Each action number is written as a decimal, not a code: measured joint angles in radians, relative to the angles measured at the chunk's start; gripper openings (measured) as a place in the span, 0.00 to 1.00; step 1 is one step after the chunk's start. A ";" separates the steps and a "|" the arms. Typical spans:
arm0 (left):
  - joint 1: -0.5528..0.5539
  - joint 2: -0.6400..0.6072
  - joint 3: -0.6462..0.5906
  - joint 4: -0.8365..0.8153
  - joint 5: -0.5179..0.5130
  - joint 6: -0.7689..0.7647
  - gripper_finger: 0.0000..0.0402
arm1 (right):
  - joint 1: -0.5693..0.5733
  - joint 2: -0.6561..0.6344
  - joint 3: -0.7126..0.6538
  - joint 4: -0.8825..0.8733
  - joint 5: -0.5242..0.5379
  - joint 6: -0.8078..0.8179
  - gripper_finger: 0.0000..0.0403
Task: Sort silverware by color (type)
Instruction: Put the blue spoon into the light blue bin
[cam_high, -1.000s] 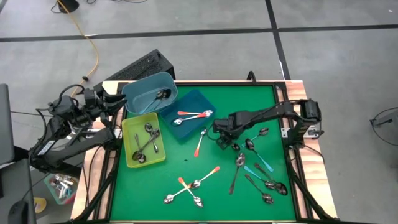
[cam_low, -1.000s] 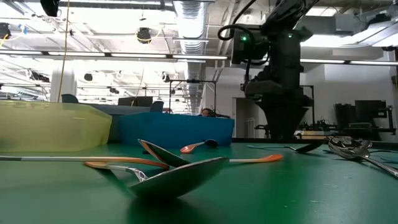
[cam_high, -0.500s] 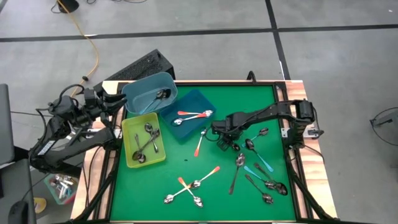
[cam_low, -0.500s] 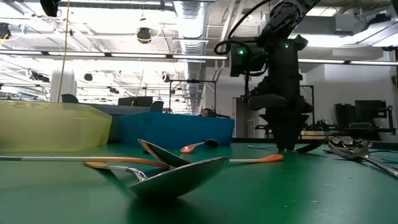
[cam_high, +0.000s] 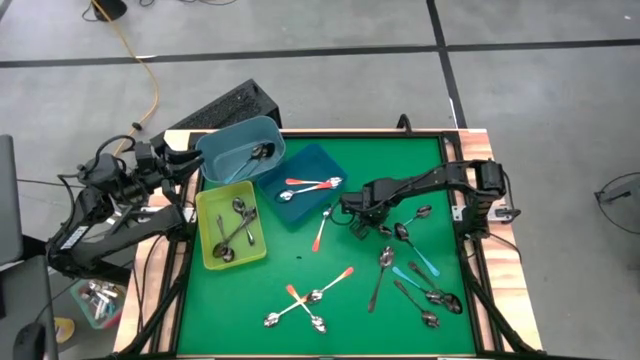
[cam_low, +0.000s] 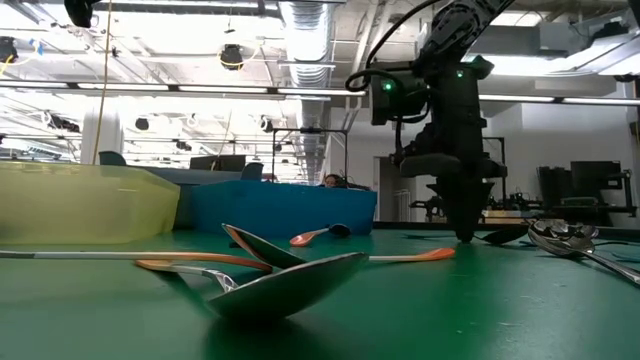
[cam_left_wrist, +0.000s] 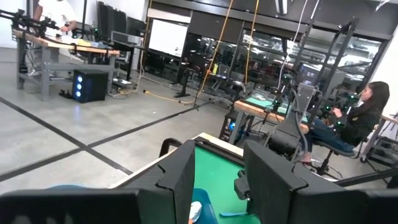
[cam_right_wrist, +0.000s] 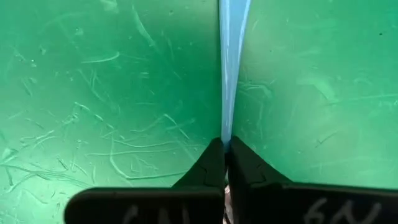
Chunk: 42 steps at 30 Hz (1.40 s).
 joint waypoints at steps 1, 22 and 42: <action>0.000 0.000 0.000 0.000 0.000 0.000 0.30 | 0.000 0.000 0.001 0.000 0.000 0.001 0.04; 0.000 0.000 0.000 0.000 0.000 0.004 0.30 | 0.050 0.008 0.254 -0.235 0.039 -0.096 0.00; 0.000 0.000 0.000 0.000 0.000 0.020 0.30 | 0.050 0.005 0.452 0.335 0.115 -0.364 0.00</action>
